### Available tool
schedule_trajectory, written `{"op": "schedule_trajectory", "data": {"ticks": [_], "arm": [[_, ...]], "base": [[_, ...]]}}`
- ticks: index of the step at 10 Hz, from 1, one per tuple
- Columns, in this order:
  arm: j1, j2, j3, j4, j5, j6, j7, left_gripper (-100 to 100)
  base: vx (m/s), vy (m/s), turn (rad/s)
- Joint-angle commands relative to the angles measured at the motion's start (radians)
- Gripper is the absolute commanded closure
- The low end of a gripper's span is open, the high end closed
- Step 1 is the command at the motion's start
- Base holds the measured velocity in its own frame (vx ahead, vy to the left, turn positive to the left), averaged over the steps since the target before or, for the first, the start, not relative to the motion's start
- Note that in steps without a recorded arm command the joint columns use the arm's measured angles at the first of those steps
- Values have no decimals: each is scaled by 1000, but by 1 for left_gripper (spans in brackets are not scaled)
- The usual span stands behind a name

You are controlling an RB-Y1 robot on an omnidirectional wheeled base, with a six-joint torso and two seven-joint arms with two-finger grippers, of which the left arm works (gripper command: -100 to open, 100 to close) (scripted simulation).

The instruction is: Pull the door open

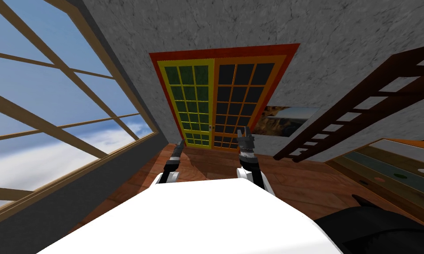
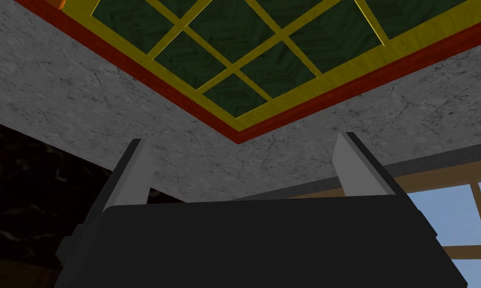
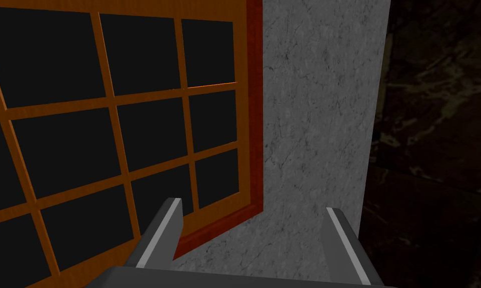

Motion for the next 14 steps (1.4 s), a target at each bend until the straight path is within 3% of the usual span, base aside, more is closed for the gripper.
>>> {"op": "schedule_trajectory", "data": {"ticks": [1, 14], "arm": [[-12, 5, 6, 44, -6, -17, -31, -100], [-111, 19, 43, 357, -61, -106, -279, -100]], "base": [[102, -61, -14], [103, -66, -12]]}}
